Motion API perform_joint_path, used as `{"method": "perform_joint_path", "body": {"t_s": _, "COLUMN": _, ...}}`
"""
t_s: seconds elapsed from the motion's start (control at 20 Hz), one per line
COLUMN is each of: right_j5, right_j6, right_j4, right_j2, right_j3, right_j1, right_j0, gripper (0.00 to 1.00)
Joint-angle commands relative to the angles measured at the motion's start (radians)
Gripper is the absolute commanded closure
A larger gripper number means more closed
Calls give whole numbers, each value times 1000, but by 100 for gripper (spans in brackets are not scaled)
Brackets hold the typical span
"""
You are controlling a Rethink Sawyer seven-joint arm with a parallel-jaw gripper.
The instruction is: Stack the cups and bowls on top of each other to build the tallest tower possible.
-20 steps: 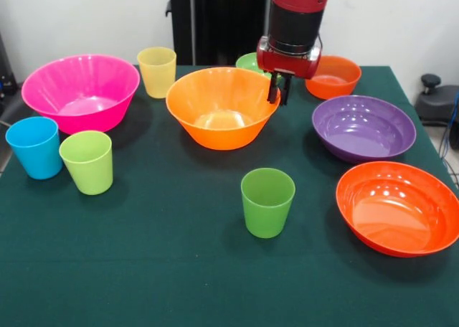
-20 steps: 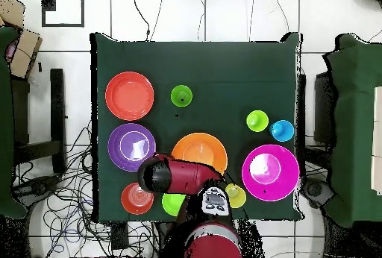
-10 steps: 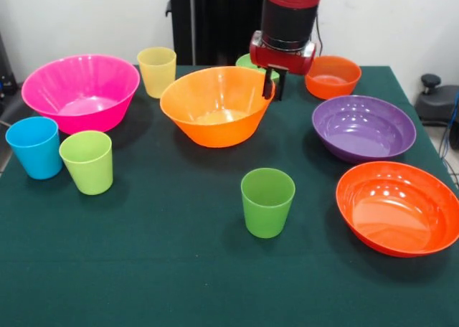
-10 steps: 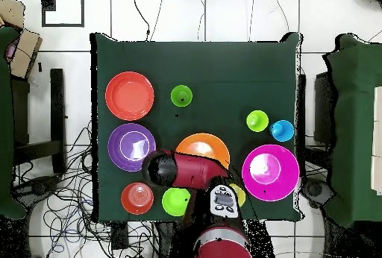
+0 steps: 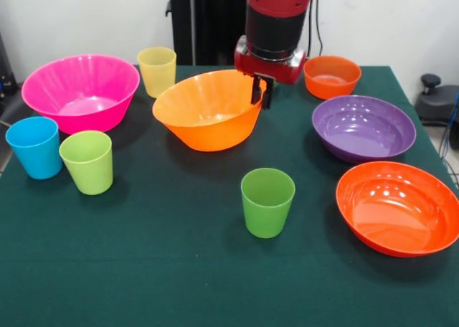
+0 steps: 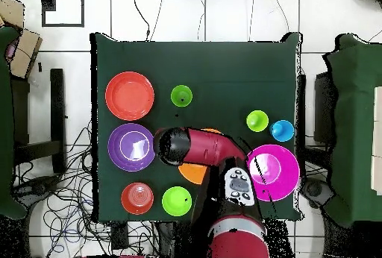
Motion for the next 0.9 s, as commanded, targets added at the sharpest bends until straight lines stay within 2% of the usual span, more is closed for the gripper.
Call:
{"method": "perform_joint_path", "body": {"t_s": 0.05, "right_j5": 154, "right_j6": -37, "right_j4": -10, "right_j2": 130, "right_j3": -248, "right_j1": 95, "right_j0": -16, "gripper": 100}}
{"method": "perform_joint_path", "body": {"t_s": 0.45, "right_j5": 251, "right_j6": -70, "right_j4": -34, "right_j2": 150, "right_j3": -353, "right_j1": 117, "right_j0": -17, "gripper": 100}}
{"method": "perform_joint_path", "body": {"t_s": 0.9, "right_j5": 268, "right_j6": -78, "right_j4": -50, "right_j2": 156, "right_j3": -391, "right_j1": 135, "right_j0": -22, "gripper": 100}}
